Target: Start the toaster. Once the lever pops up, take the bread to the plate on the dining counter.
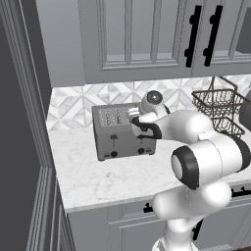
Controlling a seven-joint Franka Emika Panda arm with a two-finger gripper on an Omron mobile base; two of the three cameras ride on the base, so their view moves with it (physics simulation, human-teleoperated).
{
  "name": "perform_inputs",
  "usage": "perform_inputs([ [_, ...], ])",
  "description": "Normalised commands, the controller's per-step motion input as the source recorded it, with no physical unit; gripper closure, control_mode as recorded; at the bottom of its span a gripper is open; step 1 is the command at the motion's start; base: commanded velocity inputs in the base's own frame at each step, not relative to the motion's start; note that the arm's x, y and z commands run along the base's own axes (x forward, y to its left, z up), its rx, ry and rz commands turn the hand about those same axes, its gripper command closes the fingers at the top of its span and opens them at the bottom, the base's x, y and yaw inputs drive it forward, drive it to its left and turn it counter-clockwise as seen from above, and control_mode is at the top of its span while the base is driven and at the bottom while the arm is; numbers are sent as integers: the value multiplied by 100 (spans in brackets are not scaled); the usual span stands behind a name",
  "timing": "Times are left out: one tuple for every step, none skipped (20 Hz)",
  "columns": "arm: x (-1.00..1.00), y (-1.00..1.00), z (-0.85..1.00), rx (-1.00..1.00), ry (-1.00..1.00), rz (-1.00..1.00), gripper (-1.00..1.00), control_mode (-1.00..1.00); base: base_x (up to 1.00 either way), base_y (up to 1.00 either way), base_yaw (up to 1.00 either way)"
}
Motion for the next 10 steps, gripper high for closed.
perform_inputs([
  [0, 0, 0, 0, 0, 0, -100, -100, 0, 0, 0],
  [0, 0, 0, 0, 0, 0, -100, -100, 0, 0, 0],
  [0, 0, 0, 0, 0, 0, -100, -100, 0, 0, 0],
  [0, 0, 0, 0, 0, 0, -100, -100, 0, 0, 0],
  [0, 0, 0, 0, 0, 0, -100, -100, 0, 0, 0],
  [0, 0, 0, 0, 0, 0, -100, -100, 0, 0, 0],
  [0, 0, 0, 0, 0, 0, -100, -100, 0, 0, 0],
  [0, 0, 0, 0, 0, 0, -100, -100, 0, 0, 0],
  [0, 0, 0, 0, 0, 0, -100, -100, 0, 0, 0],
  [0, 0, 0, 0, 0, 0, -100, -100, 0, 0, 0],
])
